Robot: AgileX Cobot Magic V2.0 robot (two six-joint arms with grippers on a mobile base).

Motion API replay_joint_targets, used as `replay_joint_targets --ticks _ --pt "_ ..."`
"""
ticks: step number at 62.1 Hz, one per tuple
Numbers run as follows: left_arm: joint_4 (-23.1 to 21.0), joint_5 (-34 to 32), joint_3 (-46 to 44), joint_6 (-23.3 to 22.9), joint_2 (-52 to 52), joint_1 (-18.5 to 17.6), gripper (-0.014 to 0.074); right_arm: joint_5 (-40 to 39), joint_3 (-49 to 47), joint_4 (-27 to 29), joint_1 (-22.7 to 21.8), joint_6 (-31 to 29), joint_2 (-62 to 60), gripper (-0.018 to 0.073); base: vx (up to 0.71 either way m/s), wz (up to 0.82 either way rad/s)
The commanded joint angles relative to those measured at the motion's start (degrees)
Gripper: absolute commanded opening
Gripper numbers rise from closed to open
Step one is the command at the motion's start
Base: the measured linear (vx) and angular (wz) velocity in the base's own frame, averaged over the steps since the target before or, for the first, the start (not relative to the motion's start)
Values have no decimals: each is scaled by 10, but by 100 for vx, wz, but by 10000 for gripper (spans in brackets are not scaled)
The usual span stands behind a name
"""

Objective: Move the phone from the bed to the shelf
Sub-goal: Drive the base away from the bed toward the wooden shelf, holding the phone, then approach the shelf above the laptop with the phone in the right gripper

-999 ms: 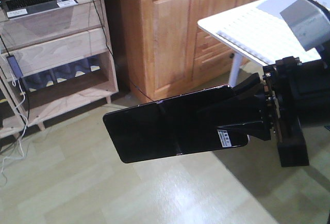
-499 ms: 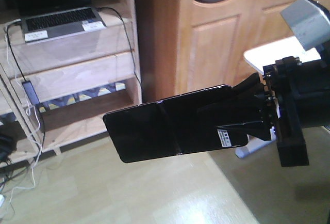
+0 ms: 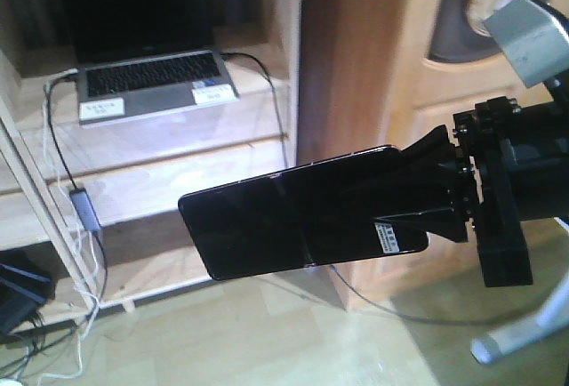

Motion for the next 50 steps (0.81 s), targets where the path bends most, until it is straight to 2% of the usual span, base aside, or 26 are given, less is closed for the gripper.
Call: replay_joint_targets --ticks 1,50 --pt "-5 -41 -12 -3 -8 -2 1 31 -15 55 0 0 -12 -2 42 27" --pt "-5 -41 -12 -3 -8 -2 1 31 -15 55 0 0 -12 -2 36 32"
